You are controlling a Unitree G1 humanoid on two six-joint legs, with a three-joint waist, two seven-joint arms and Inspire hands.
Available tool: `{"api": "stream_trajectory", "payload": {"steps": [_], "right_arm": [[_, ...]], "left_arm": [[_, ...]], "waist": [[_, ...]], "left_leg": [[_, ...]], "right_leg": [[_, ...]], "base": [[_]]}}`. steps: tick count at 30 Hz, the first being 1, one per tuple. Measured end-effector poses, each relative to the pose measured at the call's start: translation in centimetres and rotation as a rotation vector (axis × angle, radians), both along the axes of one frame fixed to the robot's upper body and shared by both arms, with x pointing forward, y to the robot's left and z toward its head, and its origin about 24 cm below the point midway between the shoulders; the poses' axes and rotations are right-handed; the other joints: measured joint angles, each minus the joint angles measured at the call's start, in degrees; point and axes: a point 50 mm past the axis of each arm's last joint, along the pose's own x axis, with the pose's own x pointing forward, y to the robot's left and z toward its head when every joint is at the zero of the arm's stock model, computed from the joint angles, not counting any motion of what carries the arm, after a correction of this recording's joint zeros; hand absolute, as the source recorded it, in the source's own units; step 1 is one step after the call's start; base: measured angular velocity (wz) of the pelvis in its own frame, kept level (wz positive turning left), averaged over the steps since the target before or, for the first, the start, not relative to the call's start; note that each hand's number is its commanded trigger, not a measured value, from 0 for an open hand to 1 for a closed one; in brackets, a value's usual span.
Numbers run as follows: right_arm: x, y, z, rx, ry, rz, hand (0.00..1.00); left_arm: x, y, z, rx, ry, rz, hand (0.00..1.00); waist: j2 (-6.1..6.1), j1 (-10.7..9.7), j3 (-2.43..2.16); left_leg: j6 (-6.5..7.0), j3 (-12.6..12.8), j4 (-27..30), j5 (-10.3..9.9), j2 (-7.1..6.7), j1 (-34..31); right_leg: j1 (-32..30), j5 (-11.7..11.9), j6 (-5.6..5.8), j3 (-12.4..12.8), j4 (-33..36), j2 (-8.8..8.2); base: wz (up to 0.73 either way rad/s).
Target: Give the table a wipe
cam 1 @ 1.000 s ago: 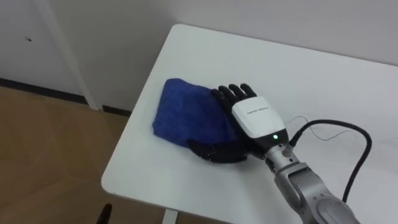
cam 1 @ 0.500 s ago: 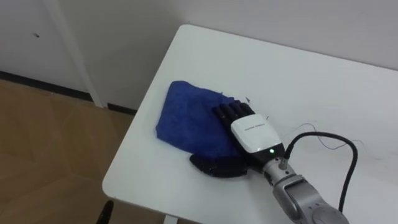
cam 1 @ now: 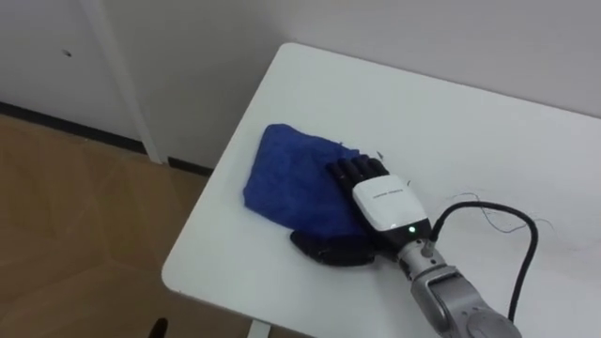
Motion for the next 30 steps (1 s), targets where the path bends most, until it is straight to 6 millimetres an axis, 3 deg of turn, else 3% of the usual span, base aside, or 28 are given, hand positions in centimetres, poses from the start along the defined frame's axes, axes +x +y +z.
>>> {"api": "stream_trajectory", "payload": {"steps": [4, 12, 20, 30], "right_arm": [[0.2, -0.2, -0.1, -0.009, 0.022, -0.016, 0.00], [1.4, 0.2, 1.1, -0.008, 0.006, -0.002, 0.00], [1.6, 0.5, 1.8, 0.002, -0.014, 0.011, 0.00], [2.2, 0.2, 2.1, -0.002, -0.023, 0.010, 0.00]], "left_arm": [[-0.5, 0.0, -0.1, 0.000, 0.018, -0.001, 0.00], [-0.9, -0.1, -0.1, -0.020, 0.034, -0.006, 0.00], [0.1, -0.3, 0.7, -0.024, -0.018, -0.067, 0.00], [-0.1, -0.5, 0.7, -0.039, 0.009, -0.114, 0.00]], "waist": [[-0.09, 1.23, -0.05], [-0.10, 1.45, 0.00], [-0.01, 2.68, 0.06], [0.63, 2.72, 0.51]], "left_leg": [[-0.04, 0.01, 0.21, 0.03, -0.01, 0.02], [-0.09, 0.02, 0.70, 0.20, -0.10, -1.05], [-0.08, -0.41, 0.68, 0.20, -0.30, -0.96], [-0.01, -1.37, 0.39, 0.25, -0.45, -0.93]], "right_leg": [[0.17, 0.00, 0.01, -1.16, 0.06, -0.13], [-0.21, 0.00, 0.01, -1.36, 0.11, -0.24], [-0.17, 0.00, 0.01, -1.51, 0.10, -0.38], [0.04, 0.00, 0.01, -2.68, 0.06, -0.48]], "base": [[0.00], [0.00], [0.03], [0.05]]}}
